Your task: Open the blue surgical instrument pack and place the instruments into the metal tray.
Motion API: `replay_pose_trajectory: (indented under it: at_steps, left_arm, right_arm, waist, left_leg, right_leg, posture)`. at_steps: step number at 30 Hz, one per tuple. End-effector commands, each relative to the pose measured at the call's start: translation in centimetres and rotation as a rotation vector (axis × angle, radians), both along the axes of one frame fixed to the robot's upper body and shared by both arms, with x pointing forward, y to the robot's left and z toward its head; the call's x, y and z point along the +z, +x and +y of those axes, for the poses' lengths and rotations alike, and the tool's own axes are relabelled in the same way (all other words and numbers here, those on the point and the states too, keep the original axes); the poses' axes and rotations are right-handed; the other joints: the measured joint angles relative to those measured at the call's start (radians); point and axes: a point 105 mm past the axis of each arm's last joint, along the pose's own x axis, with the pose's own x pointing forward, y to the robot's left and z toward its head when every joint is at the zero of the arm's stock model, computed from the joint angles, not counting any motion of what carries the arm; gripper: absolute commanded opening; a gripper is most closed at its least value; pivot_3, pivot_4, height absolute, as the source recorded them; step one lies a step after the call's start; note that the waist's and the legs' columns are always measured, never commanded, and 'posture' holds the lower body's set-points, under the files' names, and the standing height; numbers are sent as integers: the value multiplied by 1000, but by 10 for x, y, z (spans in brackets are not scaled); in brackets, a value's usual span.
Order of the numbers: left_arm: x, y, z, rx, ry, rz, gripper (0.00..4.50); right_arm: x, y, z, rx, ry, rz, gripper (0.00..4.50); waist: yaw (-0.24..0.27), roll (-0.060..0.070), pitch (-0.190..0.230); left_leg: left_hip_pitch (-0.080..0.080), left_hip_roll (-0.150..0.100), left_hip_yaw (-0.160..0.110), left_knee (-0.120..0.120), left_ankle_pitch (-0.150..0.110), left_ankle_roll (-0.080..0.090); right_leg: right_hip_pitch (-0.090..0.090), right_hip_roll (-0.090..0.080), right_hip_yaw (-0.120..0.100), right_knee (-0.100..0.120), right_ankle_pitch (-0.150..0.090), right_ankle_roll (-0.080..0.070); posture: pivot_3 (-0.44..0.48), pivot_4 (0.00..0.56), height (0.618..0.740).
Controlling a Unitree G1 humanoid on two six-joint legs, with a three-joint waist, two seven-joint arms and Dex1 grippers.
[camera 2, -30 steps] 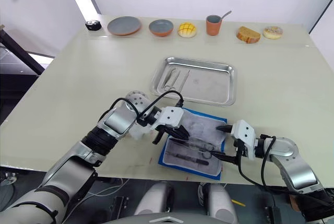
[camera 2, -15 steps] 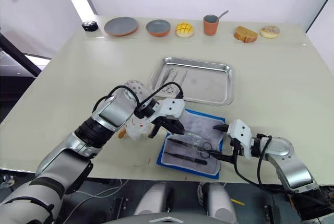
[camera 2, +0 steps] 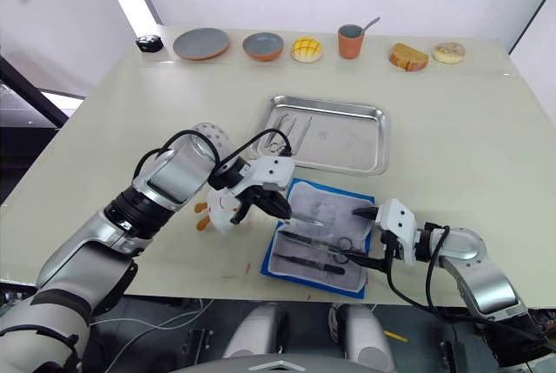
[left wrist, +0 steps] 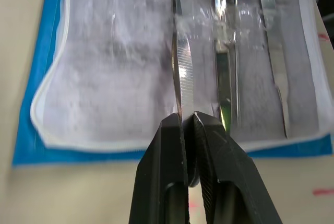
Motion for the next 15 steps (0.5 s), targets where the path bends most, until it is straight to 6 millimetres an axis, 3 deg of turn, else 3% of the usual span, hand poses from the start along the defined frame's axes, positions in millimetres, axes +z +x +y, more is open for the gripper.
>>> replay_pose_trajectory:
  at_steps: [1, 8, 15]
  left_arm:
    - [18, -4, 11, -20, -14, -7, 63]
    - [40, -8, 37, 71, -77, -22, 63]
    - [56, 6, 23, 277, -312, -110, 63]
  right_arm:
    - [-42, -18, -4, 1, -106, 174, 4500]
    - [-44, -19, -5, 8, -107, 182, 4500]
    - [-43, -19, -10, 20, -120, 190, 4500]
  waist:
    - [1, 0, 0]
    - [1, 0, 0]
    - [3, 0, 1]
  left_leg:
    - [0, 0, 0, 0, 0, 0]
    - [0, 0, 0, 0, 0, 0]
    - [0, 1, 0, 0, 0, 0]
  right_leg:
    - [0, 0, 0, 0, 0, 0]
    - [0, 0, 0, 0, 0, 0]
    - [0, -1, 0, 0, 0, 0]
  posture:
    - [0, 150, 740]
    - [0, 150, 740]
    - [0, 150, 740]
